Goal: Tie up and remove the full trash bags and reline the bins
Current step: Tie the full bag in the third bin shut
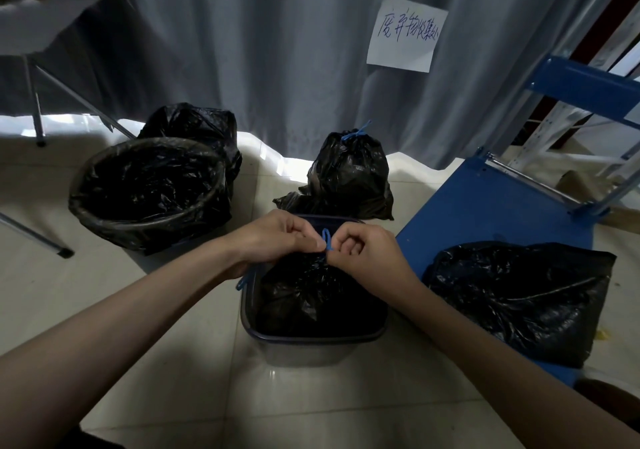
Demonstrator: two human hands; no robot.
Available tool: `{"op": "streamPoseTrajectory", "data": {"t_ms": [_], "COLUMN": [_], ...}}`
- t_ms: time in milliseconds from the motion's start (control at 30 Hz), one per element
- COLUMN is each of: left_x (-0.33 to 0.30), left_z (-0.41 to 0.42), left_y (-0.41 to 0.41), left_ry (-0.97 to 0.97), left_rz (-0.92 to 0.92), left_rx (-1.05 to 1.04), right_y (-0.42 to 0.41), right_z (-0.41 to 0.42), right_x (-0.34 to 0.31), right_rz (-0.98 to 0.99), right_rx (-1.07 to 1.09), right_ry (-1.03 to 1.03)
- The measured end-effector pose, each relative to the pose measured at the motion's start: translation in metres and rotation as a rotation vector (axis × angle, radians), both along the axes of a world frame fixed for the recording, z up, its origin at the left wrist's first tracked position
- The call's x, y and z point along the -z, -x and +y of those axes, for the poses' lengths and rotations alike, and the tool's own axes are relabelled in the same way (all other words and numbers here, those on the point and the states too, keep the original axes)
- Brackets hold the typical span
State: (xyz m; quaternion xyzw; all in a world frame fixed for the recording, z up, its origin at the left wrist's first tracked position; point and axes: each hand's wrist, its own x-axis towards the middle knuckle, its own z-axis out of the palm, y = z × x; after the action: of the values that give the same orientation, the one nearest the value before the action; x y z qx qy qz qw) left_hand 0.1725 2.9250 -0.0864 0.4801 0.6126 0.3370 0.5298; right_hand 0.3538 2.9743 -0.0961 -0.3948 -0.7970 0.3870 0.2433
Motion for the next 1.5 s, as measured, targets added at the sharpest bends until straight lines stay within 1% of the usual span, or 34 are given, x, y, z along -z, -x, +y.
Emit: {"op": "streamPoseTrajectory", "data": {"t_ms": [100, 200, 367, 533, 667, 800, 967, 1133, 1300, 1500], "left_x": [-0.001, 0.003, 0.009, 0.018, 0.019, 0.018, 0.016, 0.018, 0.018, 0.020], "left_z": [0.002, 0.002, 0.003, 0.004, 0.005, 0.006, 0.005, 0.005, 0.007, 0.007], "left_y": [0.003, 0.006, 0.008, 0.013, 0.013, 0.011, 0.008, 0.007, 0.002, -0.004], "left_ry": [-0.041, -0.081, -0.100, -0.130, -0.150, -0.155, -0.200, -0.203, -0.215, -0.232], "left_rz": [0.070, 0.115, 0.192, 0.280, 0.396, 0.459, 0.596, 0.654, 0.669, 0.714], "left_rx": [0.085, 0.110, 0.100, 0.032, 0.005, -0.013, -0.037, -0.058, -0.099, -0.141], "right_y": [-0.005, -0.010, -0.016, -0.021, -0.022, -0.022, -0.019, -0.017, -0.013, -0.008], "right_z": [0.003, 0.002, 0.001, 0.001, -0.001, -0.002, -0.005, -0.005, -0.007, -0.016], "right_x": [-0.005, -0.009, -0.011, -0.011, -0.014, -0.014, -0.011, -0.004, -0.002, -0.005], "right_rz": [-0.056, -0.114, -0.231, -0.340, -0.360, -0.379, -0.402, -0.435, -0.466, -0.511], "right_rx": [-0.054, -0.116, -0.177, -0.209, -0.227, -0.233, -0.246, -0.249, -0.246, -0.239], "right_ry": [0.005, 0.006, 0.001, -0.009, -0.036, -0.070, -0.090, -0.133, -0.144, -0.210]}}
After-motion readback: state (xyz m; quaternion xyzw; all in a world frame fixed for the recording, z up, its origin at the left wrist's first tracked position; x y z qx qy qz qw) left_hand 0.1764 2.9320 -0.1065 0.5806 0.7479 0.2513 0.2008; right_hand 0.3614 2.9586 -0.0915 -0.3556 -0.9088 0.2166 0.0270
